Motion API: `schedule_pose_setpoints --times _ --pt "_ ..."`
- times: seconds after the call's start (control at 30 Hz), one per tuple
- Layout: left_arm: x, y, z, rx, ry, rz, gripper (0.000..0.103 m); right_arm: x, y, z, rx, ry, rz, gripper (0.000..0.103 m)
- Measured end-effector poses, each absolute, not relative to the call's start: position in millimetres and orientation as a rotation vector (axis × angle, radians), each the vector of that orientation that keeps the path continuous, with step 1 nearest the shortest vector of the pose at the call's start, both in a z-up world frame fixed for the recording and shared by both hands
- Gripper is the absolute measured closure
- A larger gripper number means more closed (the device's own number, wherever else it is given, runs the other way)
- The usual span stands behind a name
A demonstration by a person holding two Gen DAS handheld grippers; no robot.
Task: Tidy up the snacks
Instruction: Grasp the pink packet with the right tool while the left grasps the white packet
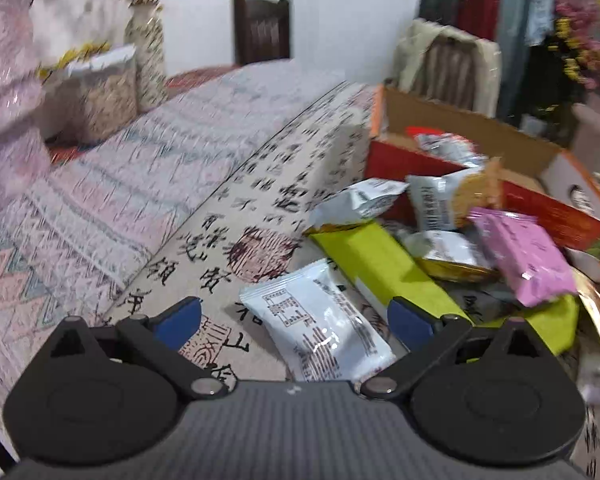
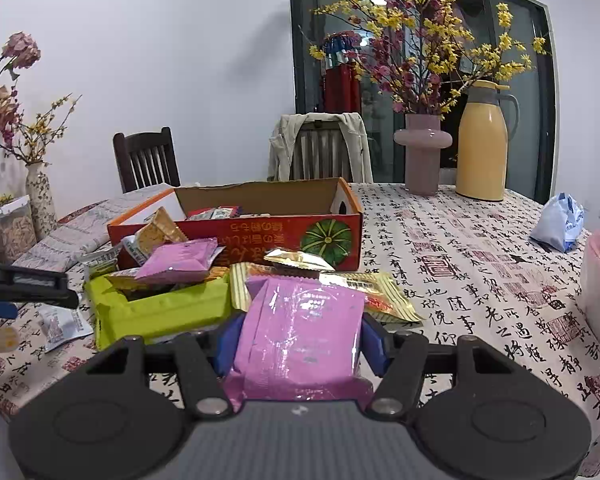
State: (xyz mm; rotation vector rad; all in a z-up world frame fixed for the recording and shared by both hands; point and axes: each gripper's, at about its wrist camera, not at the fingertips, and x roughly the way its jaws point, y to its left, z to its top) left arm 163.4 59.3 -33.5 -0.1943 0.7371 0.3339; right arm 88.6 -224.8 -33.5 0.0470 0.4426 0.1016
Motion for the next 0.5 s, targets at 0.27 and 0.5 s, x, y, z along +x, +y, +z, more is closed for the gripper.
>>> schedule_pose_setpoints --times 0.27,0.5 --pt "181.4 52.3 -44.4 -0.184 0.805 0.383 0.014 92.5 -238.5 -37.1 0.074 0.443 0.090 0.042" --pt "169.1 48.7 -45.2 -0.144 0.763 0.371 0.044 94.8 -247.6 -40.0 0.088 0.445 0.075 0.042"
